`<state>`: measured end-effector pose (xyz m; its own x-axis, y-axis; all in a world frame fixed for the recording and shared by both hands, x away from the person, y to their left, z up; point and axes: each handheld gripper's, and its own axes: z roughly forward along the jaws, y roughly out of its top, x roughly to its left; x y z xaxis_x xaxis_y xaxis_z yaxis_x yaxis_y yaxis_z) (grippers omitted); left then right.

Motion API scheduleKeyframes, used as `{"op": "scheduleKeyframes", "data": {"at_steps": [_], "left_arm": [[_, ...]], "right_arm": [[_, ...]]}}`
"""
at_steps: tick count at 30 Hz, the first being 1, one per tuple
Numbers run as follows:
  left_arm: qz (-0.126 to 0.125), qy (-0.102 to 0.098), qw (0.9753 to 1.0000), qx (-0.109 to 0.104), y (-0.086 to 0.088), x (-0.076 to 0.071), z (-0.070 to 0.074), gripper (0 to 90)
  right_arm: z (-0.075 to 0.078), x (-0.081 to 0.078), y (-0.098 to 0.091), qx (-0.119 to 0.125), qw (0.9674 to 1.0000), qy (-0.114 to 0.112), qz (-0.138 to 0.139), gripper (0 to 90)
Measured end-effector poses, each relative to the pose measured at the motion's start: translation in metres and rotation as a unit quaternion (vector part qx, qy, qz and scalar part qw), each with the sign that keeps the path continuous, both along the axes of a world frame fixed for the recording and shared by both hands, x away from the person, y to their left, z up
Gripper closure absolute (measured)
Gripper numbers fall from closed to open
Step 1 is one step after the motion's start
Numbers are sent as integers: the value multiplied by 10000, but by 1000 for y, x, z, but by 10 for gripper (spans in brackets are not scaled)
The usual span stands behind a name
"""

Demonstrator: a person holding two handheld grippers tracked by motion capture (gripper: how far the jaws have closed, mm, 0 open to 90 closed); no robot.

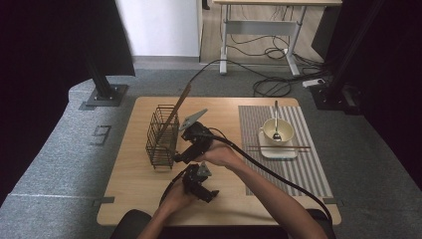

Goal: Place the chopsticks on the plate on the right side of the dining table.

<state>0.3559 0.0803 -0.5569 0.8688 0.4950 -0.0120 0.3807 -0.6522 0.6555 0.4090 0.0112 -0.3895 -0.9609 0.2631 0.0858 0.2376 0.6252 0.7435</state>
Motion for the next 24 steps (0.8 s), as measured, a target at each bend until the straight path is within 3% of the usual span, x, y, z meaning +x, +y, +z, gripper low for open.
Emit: {"op": "scheduleKeyframes", "data": {"at_steps": [8, 19, 24], "left_arm": [[-38, -7, 10000, 69, 0, 0, 1, 0], [-52, 2, 10000, 62, 1, 0, 1, 0], [-37, -3, 10000, 36, 0, 0, 0, 0]], "right_arm": [[-14, 8, 10, -197, 9995, -156, -188, 209], [-9, 19, 3, 53, 9980, -336, -540, 432], [-10, 24, 3, 80, 9977, -376, -554, 537]]}}
